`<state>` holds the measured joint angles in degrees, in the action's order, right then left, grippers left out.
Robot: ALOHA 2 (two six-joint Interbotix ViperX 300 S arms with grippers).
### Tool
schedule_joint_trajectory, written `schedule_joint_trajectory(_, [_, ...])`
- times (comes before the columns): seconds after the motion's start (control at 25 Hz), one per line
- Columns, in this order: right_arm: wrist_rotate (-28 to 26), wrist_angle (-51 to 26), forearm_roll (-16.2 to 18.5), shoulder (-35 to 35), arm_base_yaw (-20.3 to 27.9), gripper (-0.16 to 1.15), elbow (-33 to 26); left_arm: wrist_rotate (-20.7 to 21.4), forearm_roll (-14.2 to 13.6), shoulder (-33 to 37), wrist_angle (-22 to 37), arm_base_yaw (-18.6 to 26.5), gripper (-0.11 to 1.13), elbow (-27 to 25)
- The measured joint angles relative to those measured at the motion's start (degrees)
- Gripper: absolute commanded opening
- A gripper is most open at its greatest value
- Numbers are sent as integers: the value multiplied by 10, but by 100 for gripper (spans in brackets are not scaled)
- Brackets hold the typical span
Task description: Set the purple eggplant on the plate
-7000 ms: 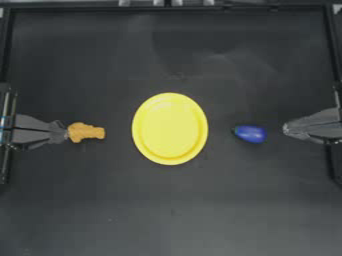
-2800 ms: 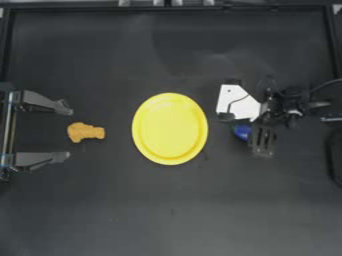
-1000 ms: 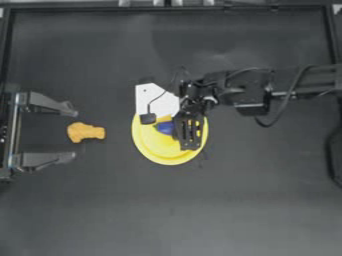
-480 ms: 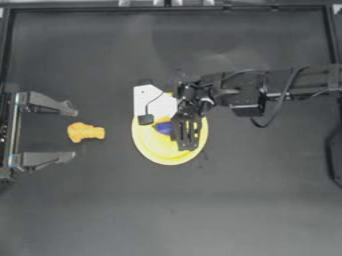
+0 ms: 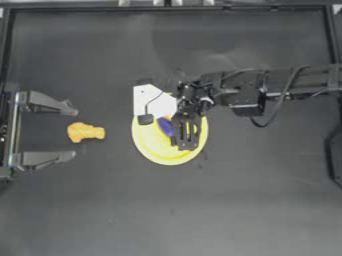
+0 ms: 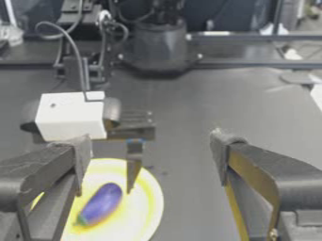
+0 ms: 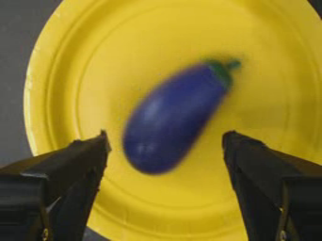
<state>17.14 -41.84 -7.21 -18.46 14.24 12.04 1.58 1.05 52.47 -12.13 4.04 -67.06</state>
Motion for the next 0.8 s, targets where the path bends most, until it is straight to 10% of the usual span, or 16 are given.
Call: schedule_joint_trajectory(0.8, [0,54,-11,179,6,98,76,0,0,0,-1,4,103,-1])
